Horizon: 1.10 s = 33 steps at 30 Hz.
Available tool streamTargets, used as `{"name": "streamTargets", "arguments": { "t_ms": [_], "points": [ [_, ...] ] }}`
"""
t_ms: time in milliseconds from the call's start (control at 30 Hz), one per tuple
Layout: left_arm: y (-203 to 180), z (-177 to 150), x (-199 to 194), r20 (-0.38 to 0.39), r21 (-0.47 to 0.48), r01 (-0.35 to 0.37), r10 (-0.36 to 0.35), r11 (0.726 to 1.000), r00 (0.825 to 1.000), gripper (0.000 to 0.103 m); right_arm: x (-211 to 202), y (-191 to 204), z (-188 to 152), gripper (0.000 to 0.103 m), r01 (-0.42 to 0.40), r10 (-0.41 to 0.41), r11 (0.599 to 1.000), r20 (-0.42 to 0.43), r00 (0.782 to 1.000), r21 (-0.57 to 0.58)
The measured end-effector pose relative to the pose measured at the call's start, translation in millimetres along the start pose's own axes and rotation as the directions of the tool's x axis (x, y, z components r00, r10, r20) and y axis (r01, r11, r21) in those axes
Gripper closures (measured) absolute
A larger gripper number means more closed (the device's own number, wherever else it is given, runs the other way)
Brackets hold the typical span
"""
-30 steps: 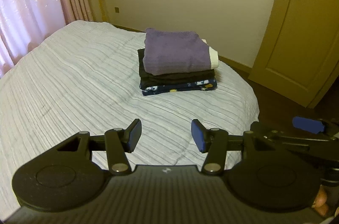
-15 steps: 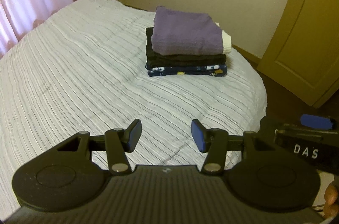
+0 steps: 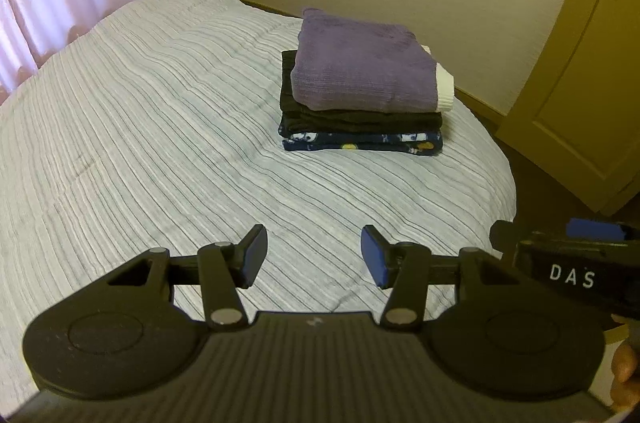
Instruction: Fold clothes
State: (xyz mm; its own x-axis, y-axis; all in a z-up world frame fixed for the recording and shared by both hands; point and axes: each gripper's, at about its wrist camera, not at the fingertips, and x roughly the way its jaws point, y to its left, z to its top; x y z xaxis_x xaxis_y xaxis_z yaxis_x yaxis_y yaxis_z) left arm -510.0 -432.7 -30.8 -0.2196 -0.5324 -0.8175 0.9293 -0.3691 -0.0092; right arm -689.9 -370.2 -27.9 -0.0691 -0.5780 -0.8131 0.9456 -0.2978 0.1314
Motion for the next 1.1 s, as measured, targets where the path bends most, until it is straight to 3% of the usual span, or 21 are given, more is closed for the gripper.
{"name": "streamTargets", "arguments": {
  "t_ms": [1100],
  "points": [
    [-19.4, 46.1, 73.8, -0.041, -0.022, -0.008, 0.007, 1.0, 0.999, 0.055, 65.8, -18.1, 47.3, 0.019, -0.024, 0.019, 0.998, -0.09, 0.996, -0.049]
  ]
}}
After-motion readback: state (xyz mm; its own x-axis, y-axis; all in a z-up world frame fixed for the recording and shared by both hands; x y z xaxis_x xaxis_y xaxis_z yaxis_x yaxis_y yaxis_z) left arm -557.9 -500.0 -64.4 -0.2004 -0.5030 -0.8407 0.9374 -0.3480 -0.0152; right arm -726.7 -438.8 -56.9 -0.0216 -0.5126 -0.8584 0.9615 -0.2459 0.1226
